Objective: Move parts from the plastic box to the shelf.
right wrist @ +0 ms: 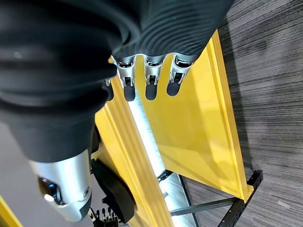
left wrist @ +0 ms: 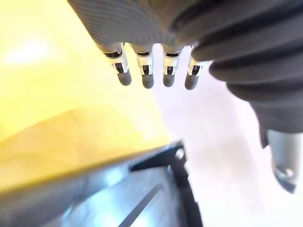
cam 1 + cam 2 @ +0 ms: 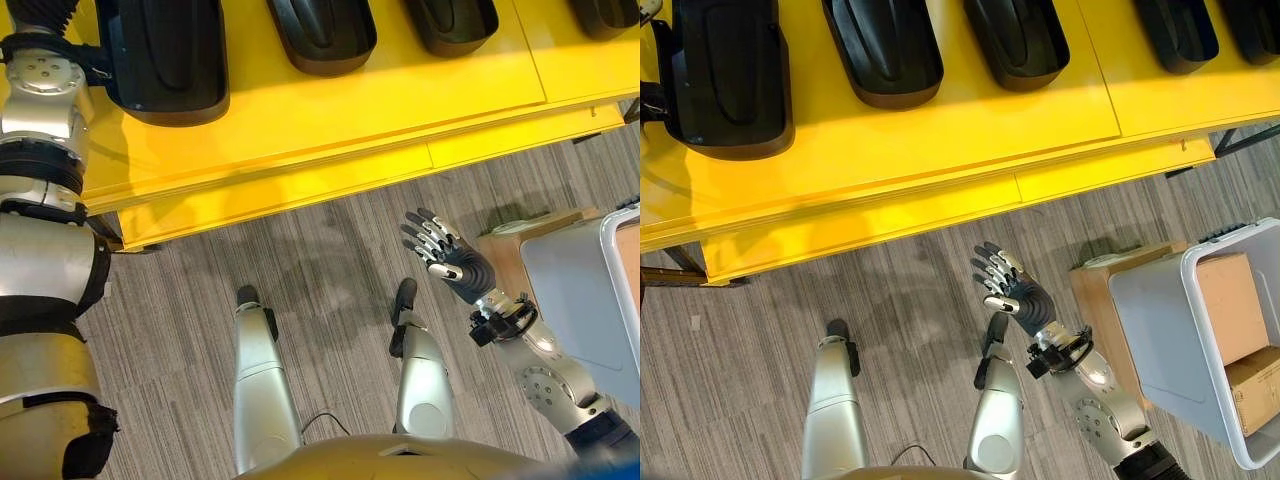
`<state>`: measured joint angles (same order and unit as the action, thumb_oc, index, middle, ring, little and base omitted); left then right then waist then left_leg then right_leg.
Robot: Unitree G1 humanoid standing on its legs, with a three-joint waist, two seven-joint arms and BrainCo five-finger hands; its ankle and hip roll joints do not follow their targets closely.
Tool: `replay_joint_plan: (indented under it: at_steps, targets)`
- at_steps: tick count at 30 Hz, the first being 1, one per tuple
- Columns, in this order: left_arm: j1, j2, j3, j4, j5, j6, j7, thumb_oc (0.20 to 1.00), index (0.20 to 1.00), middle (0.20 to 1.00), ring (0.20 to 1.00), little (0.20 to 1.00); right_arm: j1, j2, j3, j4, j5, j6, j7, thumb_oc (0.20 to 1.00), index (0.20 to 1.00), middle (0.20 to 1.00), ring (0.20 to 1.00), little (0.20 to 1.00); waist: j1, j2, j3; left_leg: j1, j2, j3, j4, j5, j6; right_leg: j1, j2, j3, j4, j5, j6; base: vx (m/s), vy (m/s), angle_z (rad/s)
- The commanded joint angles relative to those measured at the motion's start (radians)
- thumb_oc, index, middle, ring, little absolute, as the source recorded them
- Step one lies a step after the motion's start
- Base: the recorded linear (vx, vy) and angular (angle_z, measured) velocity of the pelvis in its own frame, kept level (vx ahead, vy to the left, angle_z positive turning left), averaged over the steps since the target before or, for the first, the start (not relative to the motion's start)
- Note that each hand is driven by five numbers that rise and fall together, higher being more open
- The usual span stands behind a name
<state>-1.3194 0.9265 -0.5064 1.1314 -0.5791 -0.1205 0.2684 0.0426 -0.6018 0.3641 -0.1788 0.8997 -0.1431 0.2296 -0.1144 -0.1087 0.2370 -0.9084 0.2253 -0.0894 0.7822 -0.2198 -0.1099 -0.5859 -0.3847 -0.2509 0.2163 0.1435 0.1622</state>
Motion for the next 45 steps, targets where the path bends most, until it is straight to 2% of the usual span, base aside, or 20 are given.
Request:
replay_joint_plan:
  at_steps: [1, 7, 14, 19, 22, 24, 25, 26, 28, 29, 30, 31, 32, 35, 36, 39, 43, 44, 45]
  targets:
    - [-0.124, 0.084, 0.029, 0.055, -0.068, -0.070, 0.016, 1.000, 1.000, 1.000, 1.000, 1.000, -0.056, -0.062, -0.060, -0.037, 0.030, -0.048, -0.010, 1.000, 1.000, 1.000, 1.000, 1.000, 0.019, 0.038, -0.016, 0.074, -0.039, 0.077, -0.127, 0.036, 0.074, -0.017, -0.018, 0.009, 0.202, -0.131, 0.026, -0.02, -0.001, 0.04]
    - [-0.106, 0.102, 0.063, 0.051, -0.133, -0.080, 0.013, 1.000, 1.000, 1.000, 1.000, 1.000, -0.065, -0.056, -0.057, -0.034, 0.023, -0.053, -0.019, 1.000, 1.000, 1.000, 1.000, 1.000, 0.027, 0.043, -0.024, 0.090, -0.044, 0.074, -0.143, 0.043, 0.071, -0.002, -0.022, 0.005, 0.205, -0.136, 0.027, 0.00, 0.000, 0.01]
    - [-0.101, 0.117, 0.063, 0.034, -0.146, -0.086, 0.002, 1.000, 1.000, 1.000, 1.000, 1.000, -0.084, -0.060, -0.054, -0.028, 0.020, -0.052, -0.026, 1.000, 1.000, 1.000, 1.000, 1.000, 0.036, 0.050, -0.028, 0.123, -0.046, 0.071, -0.155, 0.049, 0.065, 0.021, -0.026, 0.006, 0.216, -0.145, 0.024, 0.00, -0.001, 0.01]
    - [-0.098, 0.135, 0.019, -0.014, -0.091, -0.095, -0.008, 1.000, 1.000, 1.000, 1.000, 1.000, -0.095, -0.054, -0.060, -0.020, 0.018, -0.060, -0.024, 1.000, 1.000, 1.000, 1.000, 1.000, 0.043, 0.056, -0.031, 0.157, -0.045, 0.072, -0.169, 0.056, 0.059, 0.052, -0.032, 0.002, 0.217, -0.152, 0.021, -0.01, -0.005, 0.02]
    - [-0.063, 0.168, -0.018, -0.137, 0.015, -0.112, 0.005, 1.000, 1.000, 1.000, 1.000, 1.000, -0.096, -0.043, -0.069, -0.016, 0.012, -0.066, -0.026, 1.000, 1.000, 1.000, 1.000, 1.000, 0.053, 0.061, -0.030, 0.181, -0.049, 0.074, -0.181, 0.064, 0.055, 0.073, -0.037, -0.001, 0.218, -0.158, 0.019, -0.01, -0.009, 0.07]
    - [0.001, 0.202, -0.008, -0.282, 0.078, -0.128, 0.021, 1.000, 1.000, 1.000, 1.000, 1.000, -0.088, -0.028, -0.082, -0.016, 0.005, -0.069, -0.025, 1.000, 1.000, 1.000, 1.000, 1.000, 0.062, 0.062, -0.026, 0.197, -0.051, 0.073, -0.190, 0.068, 0.052, 0.092, -0.042, -0.005, 0.215, -0.162, 0.017, -0.01, -0.015, 0.10]
    - [0.118, 0.259, 0.036, -0.464, 0.188, -0.139, 0.044, 1.000, 1.000, 1.000, 1.000, 1.000, -0.070, -0.009, -0.105, -0.013, -0.006, -0.071, -0.022, 1.000, 1.000, 1.000, 1.000, 1.000, 0.075, 0.060, -0.023, 0.219, -0.052, 0.071, -0.205, 0.073, 0.049, 0.113, -0.045, -0.011, 0.210, -0.167, 0.017, 0.02, -0.041, 0.10]
    - [0.304, 0.302, 0.155, -0.643, 0.303, -0.151, 0.064, 1.000, 1.000, 1.000, 1.000, 1.000, -0.049, 0.011, -0.130, -0.011, -0.021, -0.072, -0.017, 1.000, 1.000, 1.000, 1.000, 1.000, 0.090, 0.057, -0.021, 0.245, -0.051, 0.069, -0.220, 0.076, 0.044, 0.137, -0.047, -0.015, 0.207, -0.176, 0.015, 0.03, -0.039, 0.14]
    - [0.549, 0.329, 0.342, -0.812, 0.414, -0.156, 0.069, 1.000, 1.000, 1.000, 1.000, 1.000, -0.029, 0.019, -0.162, -0.008, -0.033, -0.070, -0.016, 1.000, 1.000, 1.000, 1.000, 1.000, 0.102, 0.058, -0.020, 0.274, -0.051, 0.070, -0.233, 0.076, 0.040, 0.160, -0.047, -0.014, 0.202, -0.183, 0.014, 0.03, -0.022, 0.09]
    - [0.638, 0.321, 0.417, -0.864, 0.466, -0.156, 0.083, 1.000, 1.000, 1.000, 1.000, 1.000, -0.022, 0.026, -0.168, -0.009, -0.036, -0.067, -0.018, 1.000, 1.000, 1.000, 1.000, 1.000, 0.105, 0.059, -0.023, 0.286, -0.049, 0.070, -0.240, 0.077, 0.037, 0.170, -0.048, -0.016, 0.200, -0.187, 0.013, 0.06, -0.021, 0.03]
    - [0.834, 0.300, 0.561, -0.962, 0.540, -0.169, 0.069, 1.000, 1.000, 1.000, 1.000, 1.000, -0.007, 0.032, -0.190, -0.007, -0.045, -0.065, -0.014, 1.000, 1.000, 1.000, 1.000, 1.000, 0.114, 0.061, -0.026, 0.320, -0.046, 0.070, -0.255, 0.077, 0.034, 0.199, -0.050, -0.021, 0.194, -0.192, 0.013, 0.09, -0.044, 0.05]
    - [0.976, 0.279, 0.659, -1.089, 0.652, -0.170, 0.061, 1.000, 1.000, 1.000, 1.000, 1.000, 0.002, 0.037, -0.210, -0.010, -0.046, -0.065, -0.014, 1.000, 1.000, 1.000, 1.000, 1.000, 0.122, 0.061, -0.027, 0.352, -0.044, 0.068, -0.270, 0.078, 0.029, 0.235, -0.050, -0.028, 0.186, -0.200, 0.013, 0.10, -0.042, 0.06]
    - [1.042, 0.253, 0.709, -1.126, 0.670, -0.172, 0.057, 1.000, 1.000, 1.000, 1.000, 1.000, 0.005, 0.039, -0.214, -0.009, -0.049, -0.062, -0.012, 1.000, 1.000, 1.000, 1.000, 1.000, 0.123, 0.063, -0.028, 0.369, -0.043, 0.068, -0.281, 0.079, 0.028, 0.251, -0.051, -0.029, 0.181, -0.202, 0.013, 0.07, -0.053, 0.10]
    - [1.226, 0.194, 0.814, -1.244, 0.770, -0.187, 0.034, 1.000, 1.000, 1.000, 1.000, 1.000, 0.014, 0.054, -0.239, -0.014, -0.055, -0.064, -0.015, 1.000, 1.000, 1.000, 1.000, 1.000, 0.130, 0.063, -0.027, 0.426, -0.038, 0.070, -0.319, 0.087, 0.021, 0.310, -0.048, -0.043, 0.157, -0.207, 0.013, 0.07, -0.044, 0.08]
    - [1.312, 0.147, 0.851, -1.316, 0.806, -0.194, 0.010, 1.000, 1.000, 1.000, 1.000, 1.000, 0.022, 0.060, -0.249, -0.021, -0.061, -0.066, -0.014, 1.000, 1.000, 1.000, 1.000, 1.000, 0.132, 0.065, -0.026, 0.459, -0.034, 0.071, -0.344, 0.094, 0.018, 0.343, -0.049, -0.054, 0.141, -0.208, 0.013, 0.08, -0.047, 0.08]
    - [1.418, 0.109, 0.874, -1.400, 0.889, -0.212, -0.022, 1.000, 1.000, 1.000, 1.000, 1.000, 0.031, 0.065, -0.262, -0.030, -0.064, -0.067, -0.012, 1.000, 1.000, 1.000, 1.000, 1.000, 0.138, 0.064, -0.027, 0.500, -0.031, 0.078, -0.386, 0.107, 0.014, 0.379, -0.044, -0.069, 0.118, -0.208, 0.014, 0.05, -0.036, 0.04]
    - [1.528, 0.040, 0.857, -1.491, 0.901, -0.233, -0.074, 1.000, 1.000, 1.000, 1.000, 1.000, 0.035, 0.064, -0.265, -0.039, -0.070, -0.072, -0.017, 1.000, 1.000, 1.000, 1.000, 1.000, 0.136, 0.064, -0.029, 0.544, -0.026, 0.080, -0.425, 0.121, 0.012, 0.415, -0.033, -0.079, 0.098, -0.205, 0.014, 0.02, -0.039, 0.02]
    - [1.560, 0.012, 0.829, -1.501, 0.899, -0.238, -0.094, 1.000, 1.000, 1.000, 1.000, 1.000, 0.037, 0.067, -0.266, -0.041, -0.071, -0.075, -0.019, 1.000, 1.000, 1.000, 1.000, 1.000, 0.135, 0.062, -0.027, 0.549, -0.026, 0.089, -0.436, 0.145, 0.020, 0.418, -0.035, -0.092, 0.089, -0.187, 0.005, -0.05, -0.012, -0.03]
    - [1.562, -0.008, 0.805, -1.502, 0.891, -0.237, -0.097, 1.000, 1.000, 1.000, 1.000, 1.000, 0.037, 0.068, -0.265, -0.043, -0.072, -0.076, -0.021, 1.000, 1.000, 1.000, 1.000, 1.000, 0.135, 0.061, -0.026, 0.557, -0.026, 0.088, -0.441, 0.146, 0.021, 0.424, -0.034, -0.094, 0.088, -0.187, 0.005, -0.04, -0.022, -0.02]
